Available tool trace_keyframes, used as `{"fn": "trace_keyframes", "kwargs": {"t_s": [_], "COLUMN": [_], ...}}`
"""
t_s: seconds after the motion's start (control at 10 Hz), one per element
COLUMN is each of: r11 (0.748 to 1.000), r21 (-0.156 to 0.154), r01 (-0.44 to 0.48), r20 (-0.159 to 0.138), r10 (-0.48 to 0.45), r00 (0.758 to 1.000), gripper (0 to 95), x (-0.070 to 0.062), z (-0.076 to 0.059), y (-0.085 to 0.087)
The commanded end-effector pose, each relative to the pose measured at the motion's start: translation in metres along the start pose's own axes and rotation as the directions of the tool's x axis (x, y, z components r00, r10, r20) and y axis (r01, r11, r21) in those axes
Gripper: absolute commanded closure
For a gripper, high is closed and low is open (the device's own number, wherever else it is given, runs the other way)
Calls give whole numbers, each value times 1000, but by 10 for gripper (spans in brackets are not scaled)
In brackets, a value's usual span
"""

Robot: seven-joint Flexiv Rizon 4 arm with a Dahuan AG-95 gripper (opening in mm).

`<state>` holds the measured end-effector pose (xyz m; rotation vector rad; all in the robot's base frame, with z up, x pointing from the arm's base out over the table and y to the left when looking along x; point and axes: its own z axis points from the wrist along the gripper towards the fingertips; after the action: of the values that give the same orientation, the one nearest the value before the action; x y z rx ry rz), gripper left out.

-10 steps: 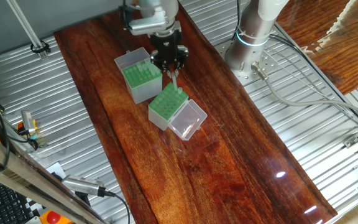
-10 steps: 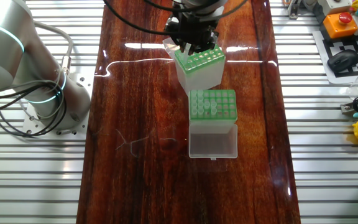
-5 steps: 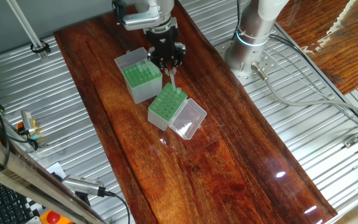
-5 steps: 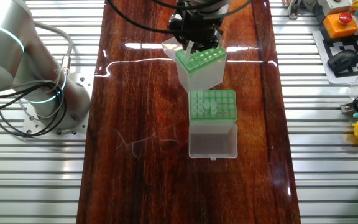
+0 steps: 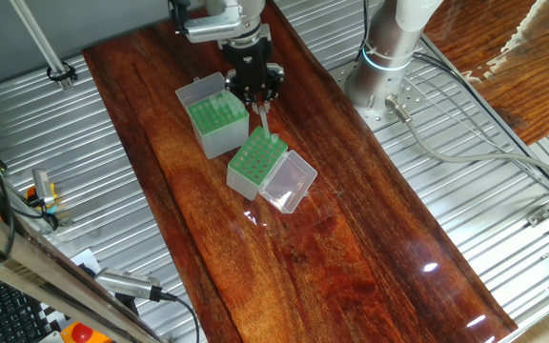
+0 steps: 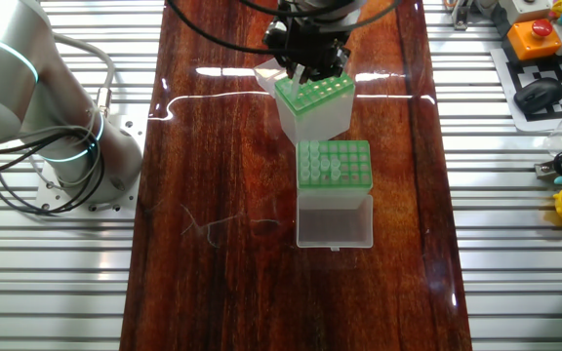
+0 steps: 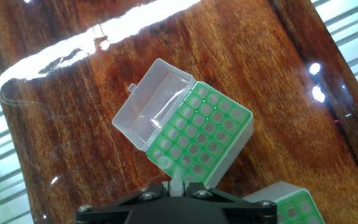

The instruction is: Transfer all large pipette tips from one holder to another

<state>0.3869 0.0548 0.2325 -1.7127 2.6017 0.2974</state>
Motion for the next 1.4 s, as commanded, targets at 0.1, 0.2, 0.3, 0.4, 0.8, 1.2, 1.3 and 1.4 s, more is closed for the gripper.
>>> {"fn": "trace_keyframes", "kwargs": {"t_s": [0.1,0.2,0.3,0.4,0.8,1.2,1.3,1.4], "r11": [1000,1000,1000,998,996,997,997,997], "r21": [4,3,2,-3,-3,6,8,8], "r01": [5,-15,-25,-55,-87,-77,-80,-82], "r20": [-5,-4,-2,8,4,-10,-9,-8], "r10": [-5,15,25,55,87,77,80,82], "r00": [1000,1000,1000,998,996,997,997,997], "gripper": [950,950,950,950,950,950,950,950], "x": [0,0,0,0,0,0,0,0], "z": [1,1,1,1,1,1,1,1], "y": [0,0,0,0,0,0,0,0]}}
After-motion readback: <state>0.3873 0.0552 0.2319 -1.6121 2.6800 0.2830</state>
